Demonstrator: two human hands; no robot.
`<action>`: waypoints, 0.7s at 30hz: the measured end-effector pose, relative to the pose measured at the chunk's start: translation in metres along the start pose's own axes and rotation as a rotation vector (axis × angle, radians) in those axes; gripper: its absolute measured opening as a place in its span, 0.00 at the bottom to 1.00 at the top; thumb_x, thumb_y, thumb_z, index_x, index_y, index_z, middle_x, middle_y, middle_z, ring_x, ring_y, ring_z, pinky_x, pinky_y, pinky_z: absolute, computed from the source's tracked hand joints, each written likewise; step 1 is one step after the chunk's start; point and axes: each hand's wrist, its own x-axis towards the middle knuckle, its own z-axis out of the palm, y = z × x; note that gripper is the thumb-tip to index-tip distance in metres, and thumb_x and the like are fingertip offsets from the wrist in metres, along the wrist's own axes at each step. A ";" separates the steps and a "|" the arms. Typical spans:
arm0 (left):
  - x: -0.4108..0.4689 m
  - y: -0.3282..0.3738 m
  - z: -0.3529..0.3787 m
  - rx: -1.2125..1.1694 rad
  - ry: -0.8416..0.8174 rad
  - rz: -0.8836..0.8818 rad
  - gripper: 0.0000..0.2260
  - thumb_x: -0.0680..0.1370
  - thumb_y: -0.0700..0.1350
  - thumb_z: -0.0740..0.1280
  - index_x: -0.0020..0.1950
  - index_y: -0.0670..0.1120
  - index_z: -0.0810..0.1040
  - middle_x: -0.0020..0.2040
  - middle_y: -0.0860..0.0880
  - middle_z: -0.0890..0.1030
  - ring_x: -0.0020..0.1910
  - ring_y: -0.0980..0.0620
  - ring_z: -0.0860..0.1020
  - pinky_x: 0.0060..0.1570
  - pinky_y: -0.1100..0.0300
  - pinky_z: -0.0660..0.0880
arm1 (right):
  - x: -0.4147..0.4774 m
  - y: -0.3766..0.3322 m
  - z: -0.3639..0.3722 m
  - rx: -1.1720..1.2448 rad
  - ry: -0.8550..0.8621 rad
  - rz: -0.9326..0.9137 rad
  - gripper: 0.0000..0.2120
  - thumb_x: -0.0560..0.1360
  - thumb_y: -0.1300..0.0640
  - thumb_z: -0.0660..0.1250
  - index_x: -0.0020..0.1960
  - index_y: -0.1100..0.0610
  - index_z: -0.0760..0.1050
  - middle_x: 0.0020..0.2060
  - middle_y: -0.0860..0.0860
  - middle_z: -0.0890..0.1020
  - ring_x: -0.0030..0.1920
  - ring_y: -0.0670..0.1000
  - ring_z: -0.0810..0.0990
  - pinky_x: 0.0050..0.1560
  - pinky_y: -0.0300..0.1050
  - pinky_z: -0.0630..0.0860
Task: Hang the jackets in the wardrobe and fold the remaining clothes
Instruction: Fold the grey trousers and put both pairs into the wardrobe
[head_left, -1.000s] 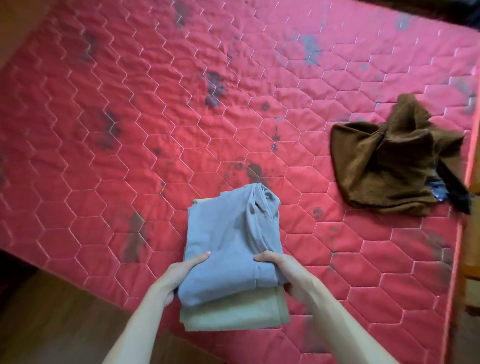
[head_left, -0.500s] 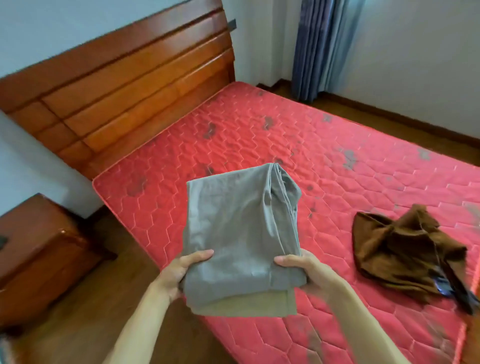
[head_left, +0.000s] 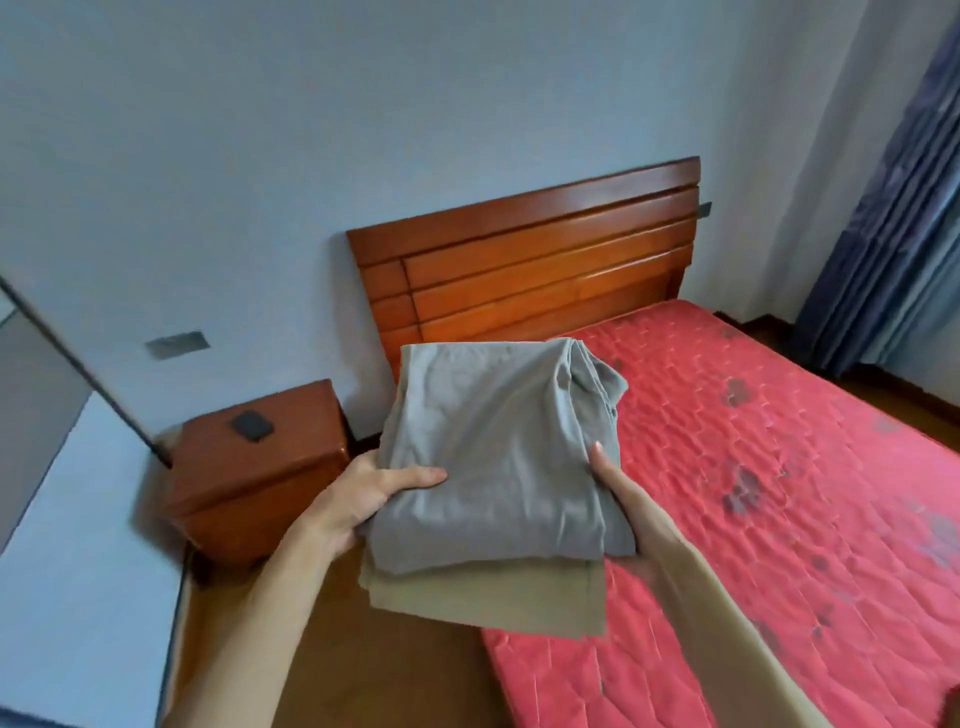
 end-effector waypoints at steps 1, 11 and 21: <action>-0.002 0.000 -0.026 0.003 0.032 0.016 0.25 0.67 0.45 0.79 0.63 0.45 0.79 0.53 0.45 0.86 0.52 0.45 0.85 0.52 0.50 0.80 | 0.014 0.005 0.023 -0.037 -0.021 0.013 0.12 0.73 0.50 0.70 0.49 0.57 0.86 0.51 0.58 0.86 0.47 0.55 0.87 0.44 0.48 0.84; -0.042 0.003 -0.257 -0.129 0.313 0.090 0.20 0.70 0.51 0.77 0.61 0.50 0.82 0.55 0.46 0.86 0.53 0.46 0.85 0.57 0.51 0.78 | 0.130 0.061 0.246 -0.176 -0.249 0.119 0.24 0.62 0.57 0.73 0.57 0.61 0.78 0.47 0.56 0.87 0.43 0.54 0.87 0.38 0.46 0.83; -0.027 -0.011 -0.425 -0.222 0.563 0.041 0.16 0.76 0.53 0.71 0.60 0.47 0.83 0.54 0.48 0.86 0.54 0.48 0.84 0.60 0.52 0.77 | 0.272 0.115 0.399 -0.139 -0.474 0.245 0.28 0.65 0.59 0.73 0.64 0.63 0.75 0.56 0.60 0.85 0.53 0.60 0.85 0.51 0.54 0.80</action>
